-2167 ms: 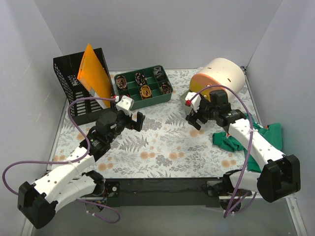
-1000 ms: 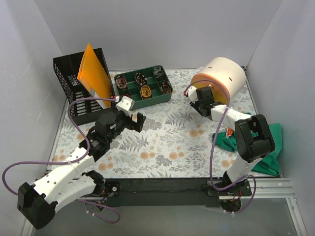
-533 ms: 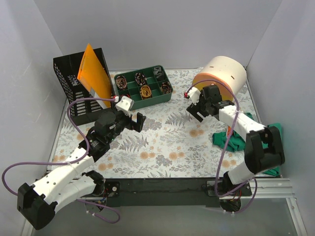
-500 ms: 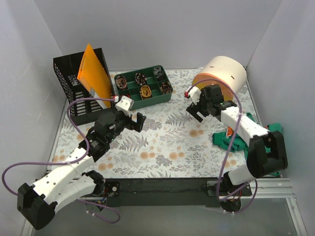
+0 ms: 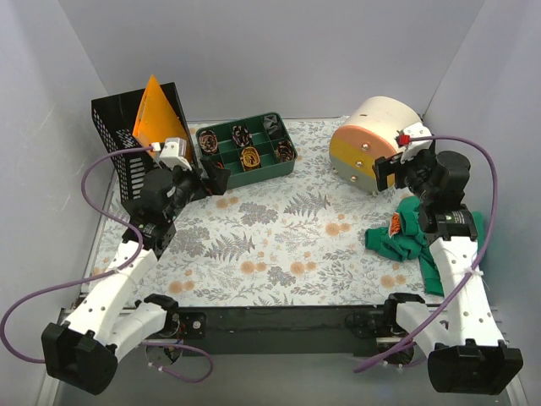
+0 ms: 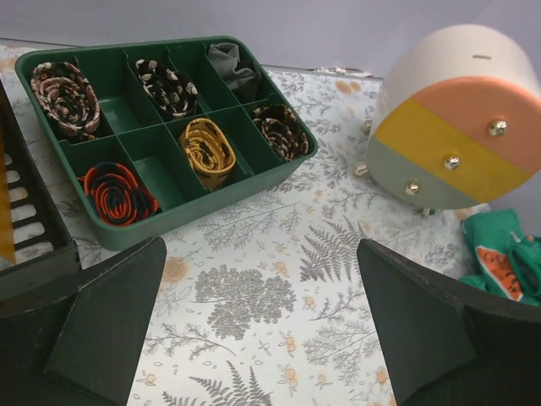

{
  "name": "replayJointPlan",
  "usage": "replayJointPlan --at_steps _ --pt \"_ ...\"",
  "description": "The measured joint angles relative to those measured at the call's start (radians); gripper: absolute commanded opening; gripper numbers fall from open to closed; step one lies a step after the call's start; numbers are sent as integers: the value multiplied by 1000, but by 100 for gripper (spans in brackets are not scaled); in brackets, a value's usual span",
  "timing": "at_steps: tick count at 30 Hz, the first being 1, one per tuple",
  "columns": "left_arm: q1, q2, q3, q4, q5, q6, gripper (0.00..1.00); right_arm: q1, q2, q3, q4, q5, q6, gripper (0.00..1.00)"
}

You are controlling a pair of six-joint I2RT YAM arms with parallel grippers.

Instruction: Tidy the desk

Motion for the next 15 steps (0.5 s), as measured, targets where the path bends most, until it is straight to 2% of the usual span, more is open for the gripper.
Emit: replayJointPlan --at_steps 5,15 --pt "15 -49 24 -35 0 -68 98 2 -54 0 0 45 77 98" --pt "15 -233 89 -129 -11 -61 98 2 -83 28 -29 256 203 99"
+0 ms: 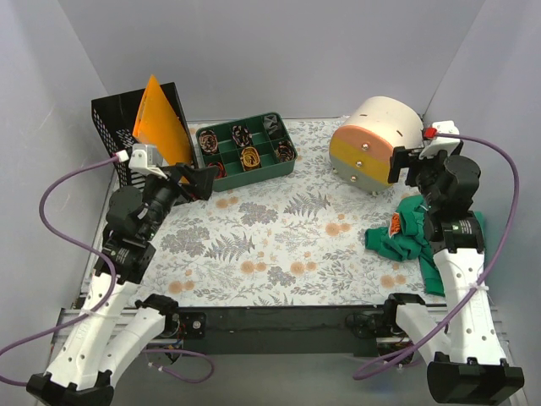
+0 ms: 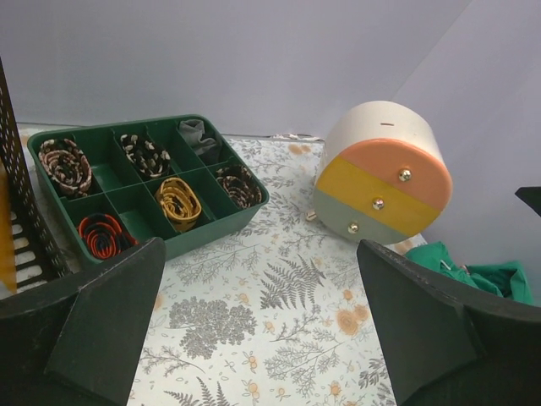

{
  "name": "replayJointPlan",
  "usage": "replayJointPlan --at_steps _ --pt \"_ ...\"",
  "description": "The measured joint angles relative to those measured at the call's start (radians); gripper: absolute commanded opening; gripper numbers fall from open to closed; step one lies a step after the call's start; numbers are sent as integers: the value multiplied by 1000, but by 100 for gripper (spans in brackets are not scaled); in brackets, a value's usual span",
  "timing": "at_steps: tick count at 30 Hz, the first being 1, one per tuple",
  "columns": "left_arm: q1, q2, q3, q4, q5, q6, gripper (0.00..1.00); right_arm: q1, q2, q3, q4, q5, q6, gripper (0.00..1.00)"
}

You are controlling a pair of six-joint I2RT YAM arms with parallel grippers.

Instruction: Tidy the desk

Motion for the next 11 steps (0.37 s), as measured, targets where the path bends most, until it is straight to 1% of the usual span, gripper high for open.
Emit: replayJointPlan --at_steps 5,11 --pt "0 -20 31 -27 10 5 98 0 -40 25 -6 68 12 98" --pt "0 -11 61 -56 25 14 98 0 -76 38 -26 84 11 98"
